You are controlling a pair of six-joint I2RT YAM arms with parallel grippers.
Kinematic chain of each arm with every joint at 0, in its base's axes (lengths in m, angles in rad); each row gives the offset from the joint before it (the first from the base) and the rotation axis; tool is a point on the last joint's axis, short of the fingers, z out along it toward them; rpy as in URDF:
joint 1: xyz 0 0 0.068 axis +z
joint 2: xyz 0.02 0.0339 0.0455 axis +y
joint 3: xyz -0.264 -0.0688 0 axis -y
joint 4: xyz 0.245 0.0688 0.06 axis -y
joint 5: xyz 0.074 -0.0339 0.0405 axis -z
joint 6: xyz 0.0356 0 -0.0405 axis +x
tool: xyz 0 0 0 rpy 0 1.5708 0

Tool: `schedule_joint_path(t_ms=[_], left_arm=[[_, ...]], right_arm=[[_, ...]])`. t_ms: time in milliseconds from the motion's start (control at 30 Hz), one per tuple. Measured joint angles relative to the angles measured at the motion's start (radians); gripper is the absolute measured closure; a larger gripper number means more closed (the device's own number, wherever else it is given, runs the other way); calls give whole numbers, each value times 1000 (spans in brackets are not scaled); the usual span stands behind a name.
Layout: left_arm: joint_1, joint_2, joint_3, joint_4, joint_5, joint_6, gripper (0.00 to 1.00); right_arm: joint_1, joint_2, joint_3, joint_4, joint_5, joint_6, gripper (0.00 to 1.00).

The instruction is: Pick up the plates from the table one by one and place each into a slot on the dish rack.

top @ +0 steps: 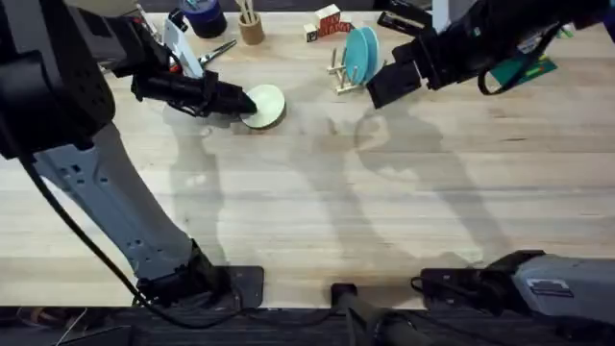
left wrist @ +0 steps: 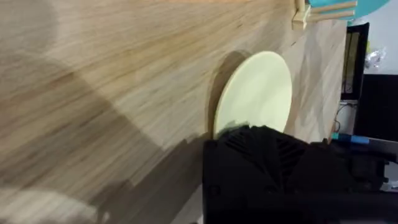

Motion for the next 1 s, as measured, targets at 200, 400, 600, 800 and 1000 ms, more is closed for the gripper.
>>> schedule_joint_path(t_ms=[200,400,600,800,1000], left_arm=[[0,0,1,-5,-3,0,960],[0,0,2,0,-4,0,960],[-1,0,2,5,-4,0,960],[0,15,4,30,28,0,960],[3,55,17,25,106,-1,960]], right_arm=[[0,0,0,16,-8,24,5],[0,0,0,29,-119,53,5],[0,0,0,34,-206,67,5],[0,0,0,71,-232,67,5],[0,0,0,78,-235,67,5]])
